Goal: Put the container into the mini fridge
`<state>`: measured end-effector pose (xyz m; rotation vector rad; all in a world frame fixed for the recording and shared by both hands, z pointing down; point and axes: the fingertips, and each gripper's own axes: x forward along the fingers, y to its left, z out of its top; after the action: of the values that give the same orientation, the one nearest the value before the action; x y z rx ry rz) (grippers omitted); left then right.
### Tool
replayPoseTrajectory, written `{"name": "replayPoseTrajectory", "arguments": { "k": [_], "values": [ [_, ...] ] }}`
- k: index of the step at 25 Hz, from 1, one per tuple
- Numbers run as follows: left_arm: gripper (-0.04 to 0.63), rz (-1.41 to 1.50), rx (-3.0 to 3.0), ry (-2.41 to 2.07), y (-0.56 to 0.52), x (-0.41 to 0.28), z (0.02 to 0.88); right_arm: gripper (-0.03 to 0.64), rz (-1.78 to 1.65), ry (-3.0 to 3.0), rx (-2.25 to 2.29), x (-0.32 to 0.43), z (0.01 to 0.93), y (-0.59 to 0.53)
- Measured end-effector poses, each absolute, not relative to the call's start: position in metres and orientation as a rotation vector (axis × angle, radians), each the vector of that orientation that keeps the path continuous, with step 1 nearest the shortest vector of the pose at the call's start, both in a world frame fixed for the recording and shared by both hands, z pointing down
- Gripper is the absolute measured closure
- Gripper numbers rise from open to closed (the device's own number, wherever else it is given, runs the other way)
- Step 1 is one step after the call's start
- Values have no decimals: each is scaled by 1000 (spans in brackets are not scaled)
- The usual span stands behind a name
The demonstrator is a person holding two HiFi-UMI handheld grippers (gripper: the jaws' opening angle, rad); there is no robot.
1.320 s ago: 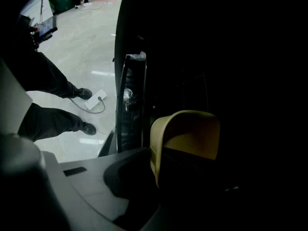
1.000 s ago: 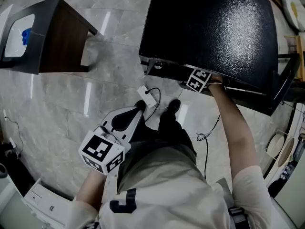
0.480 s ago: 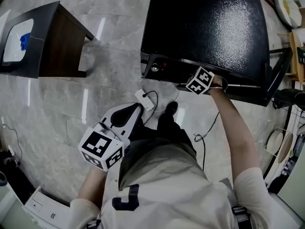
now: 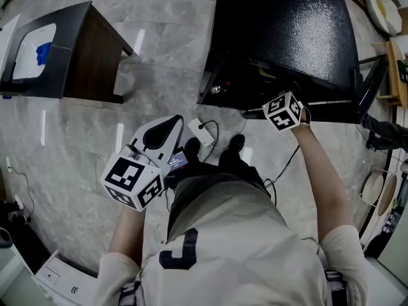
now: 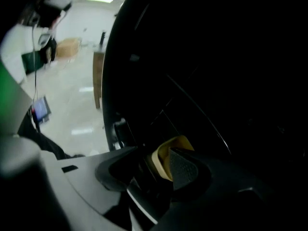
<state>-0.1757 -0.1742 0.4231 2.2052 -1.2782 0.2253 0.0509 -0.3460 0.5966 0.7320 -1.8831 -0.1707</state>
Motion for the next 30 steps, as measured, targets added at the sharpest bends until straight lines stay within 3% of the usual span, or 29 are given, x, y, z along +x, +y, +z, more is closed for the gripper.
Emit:
{"name": "replayPoseTrajectory", "arguments": {
  "k": [3,12,15,20,30],
  "values": [
    [538,224,2211,-1310,-172,-188,417,430,-12,-2021,822,36,577,-330],
    [538,208,2294,-1247,-168,-183,402,431,11,-2245,1038,6,491,-290],
    [538,209,2333,-1212,-169,-183,396,433,231,-2330,1087,-5,473,-278],
    [538,222,2393,-1186,-165,-192,384,508,555,-2513,1049,-32,437,-244],
    [538,239,2487,-990,-159,-165,389,588,555,-2499,1179,-23,406,-183]
  ]
}}
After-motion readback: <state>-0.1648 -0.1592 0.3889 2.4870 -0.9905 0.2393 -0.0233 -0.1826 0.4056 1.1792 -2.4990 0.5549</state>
